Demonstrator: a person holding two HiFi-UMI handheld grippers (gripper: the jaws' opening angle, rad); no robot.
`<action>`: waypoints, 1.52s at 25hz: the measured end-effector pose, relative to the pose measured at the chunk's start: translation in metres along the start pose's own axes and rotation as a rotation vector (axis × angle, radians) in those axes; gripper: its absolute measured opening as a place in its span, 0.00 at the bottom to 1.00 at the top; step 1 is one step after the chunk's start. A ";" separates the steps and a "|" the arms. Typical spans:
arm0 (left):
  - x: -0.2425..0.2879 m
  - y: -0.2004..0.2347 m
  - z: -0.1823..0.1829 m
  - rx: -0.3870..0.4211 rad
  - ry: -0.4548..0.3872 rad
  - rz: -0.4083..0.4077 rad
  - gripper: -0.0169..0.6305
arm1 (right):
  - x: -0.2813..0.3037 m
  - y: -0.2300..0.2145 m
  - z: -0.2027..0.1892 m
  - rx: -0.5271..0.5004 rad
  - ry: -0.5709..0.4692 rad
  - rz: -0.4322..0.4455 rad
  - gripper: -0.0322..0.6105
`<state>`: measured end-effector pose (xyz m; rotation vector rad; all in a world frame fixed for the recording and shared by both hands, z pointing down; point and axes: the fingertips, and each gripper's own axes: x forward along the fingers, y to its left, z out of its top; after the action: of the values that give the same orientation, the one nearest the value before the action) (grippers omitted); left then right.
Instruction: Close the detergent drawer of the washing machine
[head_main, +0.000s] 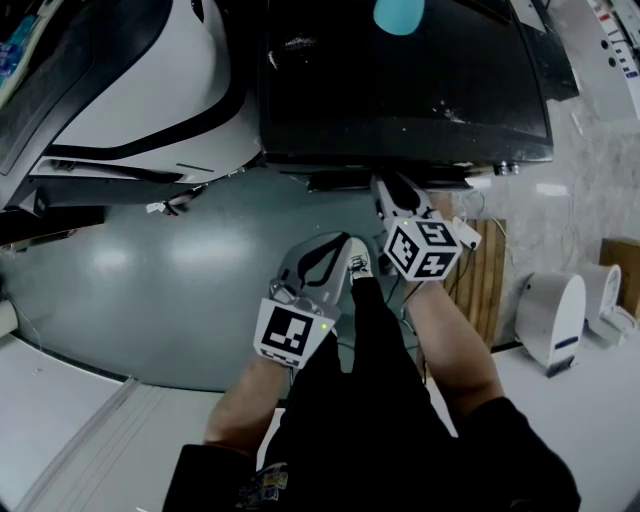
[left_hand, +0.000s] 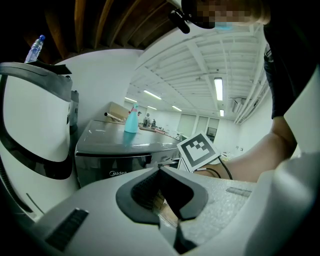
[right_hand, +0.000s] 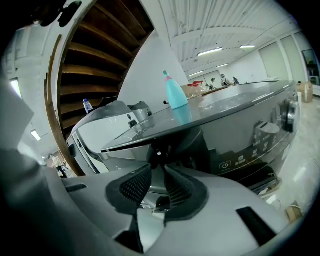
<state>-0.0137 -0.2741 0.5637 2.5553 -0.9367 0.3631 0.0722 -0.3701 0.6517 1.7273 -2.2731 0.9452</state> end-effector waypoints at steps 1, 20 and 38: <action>0.001 0.000 0.000 -0.002 0.000 0.000 0.03 | 0.001 0.000 0.000 0.009 -0.001 -0.004 0.18; -0.038 -0.011 0.019 -0.010 -0.046 0.029 0.03 | -0.020 0.019 0.025 0.013 -0.065 -0.021 0.05; -0.208 -0.048 0.072 0.134 -0.202 0.082 0.03 | -0.183 0.204 0.086 -0.237 -0.339 0.207 0.05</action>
<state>-0.1284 -0.1565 0.4100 2.7201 -1.1264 0.1989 -0.0291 -0.2369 0.4179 1.6781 -2.6870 0.4067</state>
